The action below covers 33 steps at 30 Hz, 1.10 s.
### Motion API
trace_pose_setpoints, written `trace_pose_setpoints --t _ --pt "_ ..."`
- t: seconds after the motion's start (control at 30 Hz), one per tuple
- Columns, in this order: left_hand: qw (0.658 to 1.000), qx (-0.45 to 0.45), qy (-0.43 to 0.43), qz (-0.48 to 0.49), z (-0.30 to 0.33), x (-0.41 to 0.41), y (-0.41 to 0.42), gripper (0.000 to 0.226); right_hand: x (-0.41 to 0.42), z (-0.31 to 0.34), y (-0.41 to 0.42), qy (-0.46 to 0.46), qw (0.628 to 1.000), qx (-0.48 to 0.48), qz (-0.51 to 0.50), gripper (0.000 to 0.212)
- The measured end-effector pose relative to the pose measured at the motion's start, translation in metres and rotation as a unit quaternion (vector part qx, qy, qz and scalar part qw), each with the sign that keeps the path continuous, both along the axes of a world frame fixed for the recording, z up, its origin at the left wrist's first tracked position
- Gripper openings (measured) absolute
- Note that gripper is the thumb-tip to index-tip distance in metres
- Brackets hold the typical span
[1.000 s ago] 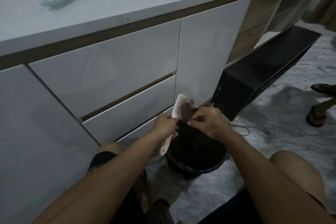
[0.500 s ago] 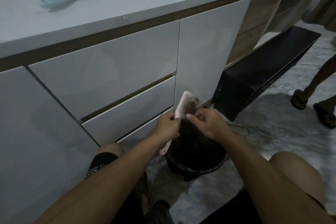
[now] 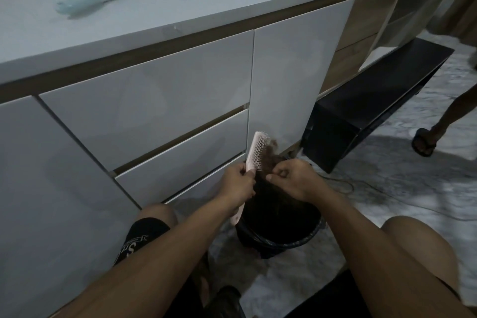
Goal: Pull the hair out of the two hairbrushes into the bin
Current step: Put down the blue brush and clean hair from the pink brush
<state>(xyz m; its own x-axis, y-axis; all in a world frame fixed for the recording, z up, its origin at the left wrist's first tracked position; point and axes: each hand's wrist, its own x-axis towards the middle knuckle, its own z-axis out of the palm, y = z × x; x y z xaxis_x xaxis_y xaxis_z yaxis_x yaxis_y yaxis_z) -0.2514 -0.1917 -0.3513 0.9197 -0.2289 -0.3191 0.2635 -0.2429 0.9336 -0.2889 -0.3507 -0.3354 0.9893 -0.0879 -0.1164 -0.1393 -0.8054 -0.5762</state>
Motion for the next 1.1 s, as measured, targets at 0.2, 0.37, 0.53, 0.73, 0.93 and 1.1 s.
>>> trace_pose_setpoints --t 0.2,0.37,0.53,0.73,0.93,1.1 --pt "0.997 0.026 -0.049 -0.046 0.0 -0.003 0.001 0.013 -0.004 0.002 0.007 -0.028 0.999 0.012 -0.038 0.042" --pt "0.999 0.018 -0.039 -0.025 -0.001 -0.001 -0.002 0.013 -0.001 0.001 0.005 -0.024 1.0 -0.001 0.004 0.031" --pt "1.0 -0.01 0.013 0.007 -0.001 0.002 -0.004 0.014 0.002 0.0 0.004 -0.01 1.0 0.003 0.007 0.028" --pt "0.998 -0.014 0.031 0.047 -0.004 0.009 0.0 0.017 0.002 -0.002 0.001 0.034 0.999 0.01 0.003 0.029" --pt "0.998 -0.036 0.043 0.024 0.0 0.005 -0.001 0.016 0.002 -0.01 -0.001 -0.004 0.995 0.068 -0.067 0.02" --pt "0.999 -0.036 0.028 -0.013 0.004 0.001 -0.002 0.013 0.001 -0.009 0.005 -0.065 0.96 0.235 -0.141 0.045"
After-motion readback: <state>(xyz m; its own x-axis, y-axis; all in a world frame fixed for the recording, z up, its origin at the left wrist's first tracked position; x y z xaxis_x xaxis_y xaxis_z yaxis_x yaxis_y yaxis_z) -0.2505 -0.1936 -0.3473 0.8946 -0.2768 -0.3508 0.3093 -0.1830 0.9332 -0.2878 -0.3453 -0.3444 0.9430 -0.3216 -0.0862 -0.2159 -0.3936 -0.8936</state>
